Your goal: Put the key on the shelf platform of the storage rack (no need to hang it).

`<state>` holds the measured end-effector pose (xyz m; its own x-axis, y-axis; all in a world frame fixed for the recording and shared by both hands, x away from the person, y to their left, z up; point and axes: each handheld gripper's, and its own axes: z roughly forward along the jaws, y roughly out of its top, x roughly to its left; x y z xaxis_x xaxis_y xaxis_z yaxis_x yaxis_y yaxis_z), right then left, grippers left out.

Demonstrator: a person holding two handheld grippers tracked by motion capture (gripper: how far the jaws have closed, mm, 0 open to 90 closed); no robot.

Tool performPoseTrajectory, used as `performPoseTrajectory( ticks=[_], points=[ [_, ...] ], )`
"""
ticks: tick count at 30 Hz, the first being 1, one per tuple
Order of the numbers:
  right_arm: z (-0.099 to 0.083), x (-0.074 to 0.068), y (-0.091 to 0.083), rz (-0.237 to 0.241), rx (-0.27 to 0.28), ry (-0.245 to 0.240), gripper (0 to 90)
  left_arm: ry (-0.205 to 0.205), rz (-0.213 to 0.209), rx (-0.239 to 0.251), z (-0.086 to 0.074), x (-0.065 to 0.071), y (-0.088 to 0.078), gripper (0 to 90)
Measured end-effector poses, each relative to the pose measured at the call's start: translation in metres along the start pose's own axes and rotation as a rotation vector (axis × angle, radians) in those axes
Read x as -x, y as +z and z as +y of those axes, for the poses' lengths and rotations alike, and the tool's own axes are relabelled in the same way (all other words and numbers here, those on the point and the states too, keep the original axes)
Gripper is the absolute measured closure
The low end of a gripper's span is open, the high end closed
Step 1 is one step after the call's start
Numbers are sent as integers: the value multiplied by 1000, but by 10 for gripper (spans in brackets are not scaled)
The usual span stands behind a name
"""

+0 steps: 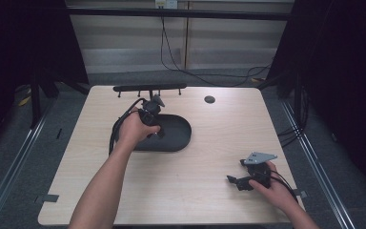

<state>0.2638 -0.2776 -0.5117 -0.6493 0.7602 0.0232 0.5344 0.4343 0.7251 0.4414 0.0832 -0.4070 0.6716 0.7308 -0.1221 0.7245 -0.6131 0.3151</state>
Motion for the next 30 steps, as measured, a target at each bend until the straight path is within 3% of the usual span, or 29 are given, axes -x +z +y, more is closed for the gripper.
performPoseTrajectory(
  ticks=[15,24,30],
  points=[
    [0,0,0,0,-3,4,138,-42,8,24,0,-3,14,427],
    [0,0,0,0,-2,3,139,-45,21,14,-3,-7,26,426],
    [0,0,0,1,-3,2,138,-73,31,23,-7,-11,30,426]
  ],
)
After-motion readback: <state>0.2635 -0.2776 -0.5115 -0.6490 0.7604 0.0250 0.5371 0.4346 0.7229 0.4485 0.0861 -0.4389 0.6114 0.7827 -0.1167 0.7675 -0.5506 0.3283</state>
